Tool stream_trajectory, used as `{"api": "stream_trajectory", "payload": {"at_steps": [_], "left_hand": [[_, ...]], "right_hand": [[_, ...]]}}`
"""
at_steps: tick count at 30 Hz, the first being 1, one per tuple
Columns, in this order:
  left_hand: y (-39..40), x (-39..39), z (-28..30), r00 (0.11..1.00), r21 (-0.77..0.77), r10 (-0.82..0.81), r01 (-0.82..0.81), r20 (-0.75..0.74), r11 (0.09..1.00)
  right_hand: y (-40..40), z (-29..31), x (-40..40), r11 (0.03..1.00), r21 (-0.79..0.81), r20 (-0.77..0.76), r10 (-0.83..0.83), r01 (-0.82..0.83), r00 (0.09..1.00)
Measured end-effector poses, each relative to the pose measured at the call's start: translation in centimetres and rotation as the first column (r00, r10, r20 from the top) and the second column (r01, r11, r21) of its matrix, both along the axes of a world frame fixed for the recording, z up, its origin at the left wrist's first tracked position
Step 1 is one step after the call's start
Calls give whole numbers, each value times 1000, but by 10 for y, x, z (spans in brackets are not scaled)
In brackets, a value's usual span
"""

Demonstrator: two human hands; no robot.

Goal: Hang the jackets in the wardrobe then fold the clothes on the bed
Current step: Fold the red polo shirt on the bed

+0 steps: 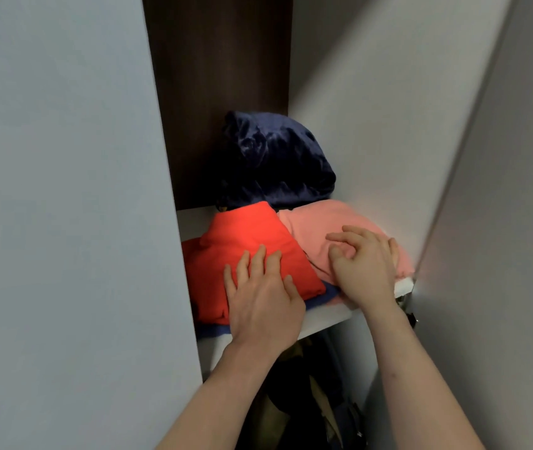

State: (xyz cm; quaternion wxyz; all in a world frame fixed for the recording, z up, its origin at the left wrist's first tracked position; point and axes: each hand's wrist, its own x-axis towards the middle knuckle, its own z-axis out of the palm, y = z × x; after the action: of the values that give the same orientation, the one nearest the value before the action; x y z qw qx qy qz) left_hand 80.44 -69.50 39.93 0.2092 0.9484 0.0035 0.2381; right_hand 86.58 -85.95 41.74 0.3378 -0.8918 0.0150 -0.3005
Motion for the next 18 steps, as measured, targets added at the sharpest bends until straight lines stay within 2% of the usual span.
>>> {"api": "stream_trajectory", "payload": {"at_steps": [5,11,18], "left_hand": [[-2,-8,8,998,-65,-54,55,14,996],[-7,-32,17,945,-144,-303,319,126,937],[-13,-47,13,841,-263,-486,538,239,801]], "right_hand": [[-2,1,-13,995,81,19,62,-64,998],[-8,-18,-64,924,338,207,114,-180,972],[-30,-57,-132,897,439,141,-11,-53,990]]}}
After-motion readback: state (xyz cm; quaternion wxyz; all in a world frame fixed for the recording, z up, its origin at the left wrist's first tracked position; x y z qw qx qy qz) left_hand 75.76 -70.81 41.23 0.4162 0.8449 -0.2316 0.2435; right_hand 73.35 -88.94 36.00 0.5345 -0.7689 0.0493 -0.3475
